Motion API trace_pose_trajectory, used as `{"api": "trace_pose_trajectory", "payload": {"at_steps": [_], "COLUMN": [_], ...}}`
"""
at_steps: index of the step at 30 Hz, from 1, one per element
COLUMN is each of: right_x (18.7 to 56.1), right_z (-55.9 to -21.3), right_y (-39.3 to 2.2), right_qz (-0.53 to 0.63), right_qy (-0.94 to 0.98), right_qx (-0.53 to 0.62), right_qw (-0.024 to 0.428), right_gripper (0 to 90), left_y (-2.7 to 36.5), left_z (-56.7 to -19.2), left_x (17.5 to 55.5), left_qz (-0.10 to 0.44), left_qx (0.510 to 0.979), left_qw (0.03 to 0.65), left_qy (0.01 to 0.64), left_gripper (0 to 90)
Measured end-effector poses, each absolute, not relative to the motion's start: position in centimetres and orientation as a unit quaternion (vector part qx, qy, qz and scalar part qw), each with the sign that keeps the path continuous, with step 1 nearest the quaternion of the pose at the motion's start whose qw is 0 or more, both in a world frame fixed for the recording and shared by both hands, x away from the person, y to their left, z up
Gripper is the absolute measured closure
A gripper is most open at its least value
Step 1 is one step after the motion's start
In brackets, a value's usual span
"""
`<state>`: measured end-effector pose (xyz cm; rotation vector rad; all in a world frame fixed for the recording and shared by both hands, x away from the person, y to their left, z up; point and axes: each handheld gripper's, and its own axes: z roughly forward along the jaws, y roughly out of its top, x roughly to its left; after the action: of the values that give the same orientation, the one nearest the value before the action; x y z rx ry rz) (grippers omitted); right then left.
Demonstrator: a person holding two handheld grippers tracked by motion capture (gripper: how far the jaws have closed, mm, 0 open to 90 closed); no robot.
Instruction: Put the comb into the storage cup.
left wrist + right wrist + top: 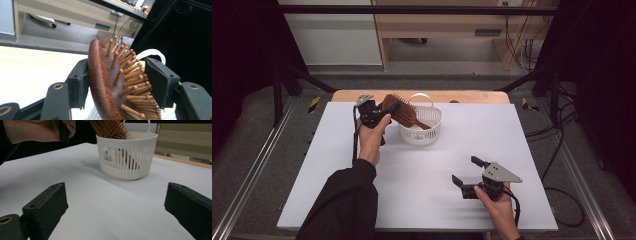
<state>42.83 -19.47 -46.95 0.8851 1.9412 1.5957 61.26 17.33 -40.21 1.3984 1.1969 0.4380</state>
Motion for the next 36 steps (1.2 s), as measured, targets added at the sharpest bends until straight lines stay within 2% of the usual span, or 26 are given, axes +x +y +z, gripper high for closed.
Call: {"api": "trace_pose_trajectory", "payload": {"at_steps": [17, 25, 36], "right_x": [42.83, 42.83, 42.82], "right_z": [-46.99, -46.99, -47.0], "right_y": [-19.36, -19.37, -19.34], "right_qz": [0.582, 0.582, 0.581], "right_qy": [0.71, 0.71, 0.711], "right_qx": [0.321, 0.321, 0.321], "right_qw": [0.233, 0.233, 0.232], "right_gripper": [4.9, 4.9, 4.9], "left_y": [17.46, 17.63, 17.78], "left_z": [-40.21, -40.14, -40.05], "left_x": [61.28, 61.28, 61.22], "left_qz": [0.202, 0.206, 0.206], "left_qx": [0.602, 0.599, 0.595], "left_qw": [0.577, 0.577, 0.579], "left_qy": [0.514, 0.516, 0.518], "left_gripper": [33.5, 27.0, 25.0]}}
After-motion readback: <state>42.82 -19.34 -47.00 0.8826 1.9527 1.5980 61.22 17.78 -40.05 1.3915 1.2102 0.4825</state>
